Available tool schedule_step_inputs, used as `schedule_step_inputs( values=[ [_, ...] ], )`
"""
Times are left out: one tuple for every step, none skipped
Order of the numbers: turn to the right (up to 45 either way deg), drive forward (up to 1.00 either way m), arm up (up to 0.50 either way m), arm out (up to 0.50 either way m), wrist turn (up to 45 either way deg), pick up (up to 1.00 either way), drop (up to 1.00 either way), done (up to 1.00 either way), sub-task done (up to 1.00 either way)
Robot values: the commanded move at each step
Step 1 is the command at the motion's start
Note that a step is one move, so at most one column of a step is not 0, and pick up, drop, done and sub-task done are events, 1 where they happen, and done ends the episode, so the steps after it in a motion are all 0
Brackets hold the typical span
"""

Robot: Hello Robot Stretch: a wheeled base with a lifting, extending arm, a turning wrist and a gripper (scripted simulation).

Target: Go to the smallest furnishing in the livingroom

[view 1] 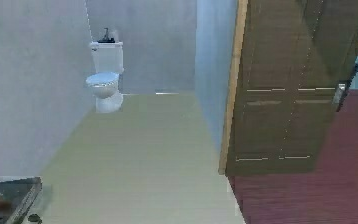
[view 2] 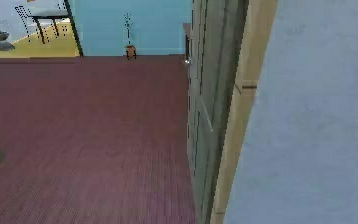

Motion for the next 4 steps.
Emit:
schedule_step_inputs(
  values=[
    [36.0, 0.0, 0.0, 0.0, 0.0, 0.0, 0.0, 0.0, 0.0],
    [0.0, 0.5, 0.0, 0.0, 0.0, 0.0, 0.0, 0.0, 0.0],
    [27.0, 0.0, 0.0, 0.0, 0.0, 0.0, 0.0, 0.0, 0.0],
    [0.0, 1.0, 0.0, 0.0, 0.0, 0.0, 0.0, 0.0, 0.0]
  ],
)
